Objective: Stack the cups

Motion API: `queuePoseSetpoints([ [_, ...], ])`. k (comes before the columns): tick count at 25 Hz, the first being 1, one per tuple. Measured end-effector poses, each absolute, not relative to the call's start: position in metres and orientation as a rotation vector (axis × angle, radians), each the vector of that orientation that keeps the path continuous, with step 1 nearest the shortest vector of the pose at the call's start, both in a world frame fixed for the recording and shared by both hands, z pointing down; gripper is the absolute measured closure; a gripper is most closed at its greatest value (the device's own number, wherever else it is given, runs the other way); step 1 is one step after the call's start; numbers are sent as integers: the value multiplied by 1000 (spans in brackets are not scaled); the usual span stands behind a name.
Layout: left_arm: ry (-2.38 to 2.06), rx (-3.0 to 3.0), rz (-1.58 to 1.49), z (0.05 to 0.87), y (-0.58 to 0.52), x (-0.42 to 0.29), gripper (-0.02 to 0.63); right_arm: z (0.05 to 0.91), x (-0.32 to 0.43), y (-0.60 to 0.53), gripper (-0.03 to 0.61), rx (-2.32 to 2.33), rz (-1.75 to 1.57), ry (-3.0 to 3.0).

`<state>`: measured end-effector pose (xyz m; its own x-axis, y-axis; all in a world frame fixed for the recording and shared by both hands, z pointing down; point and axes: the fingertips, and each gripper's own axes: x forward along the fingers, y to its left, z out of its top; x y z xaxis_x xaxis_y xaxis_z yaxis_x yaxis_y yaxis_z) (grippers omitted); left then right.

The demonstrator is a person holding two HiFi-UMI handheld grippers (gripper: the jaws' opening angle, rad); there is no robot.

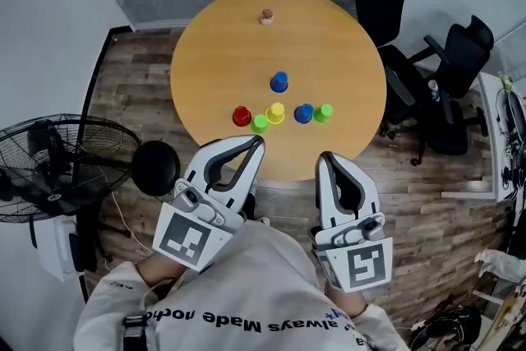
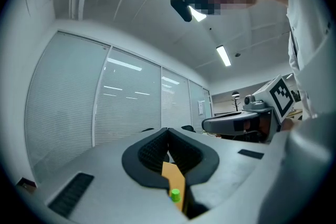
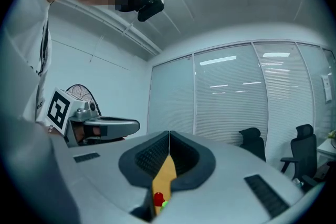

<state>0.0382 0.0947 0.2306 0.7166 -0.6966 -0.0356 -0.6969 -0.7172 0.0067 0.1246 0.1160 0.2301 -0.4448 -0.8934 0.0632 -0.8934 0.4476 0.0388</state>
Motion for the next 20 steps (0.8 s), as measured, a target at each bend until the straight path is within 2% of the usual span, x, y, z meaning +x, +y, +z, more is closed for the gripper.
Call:
queuePoseSetpoints([
  [20, 1137, -2967, 37, 260, -43, -2, 590, 256, 85, -17, 549, 1656, 26, -2533],
])
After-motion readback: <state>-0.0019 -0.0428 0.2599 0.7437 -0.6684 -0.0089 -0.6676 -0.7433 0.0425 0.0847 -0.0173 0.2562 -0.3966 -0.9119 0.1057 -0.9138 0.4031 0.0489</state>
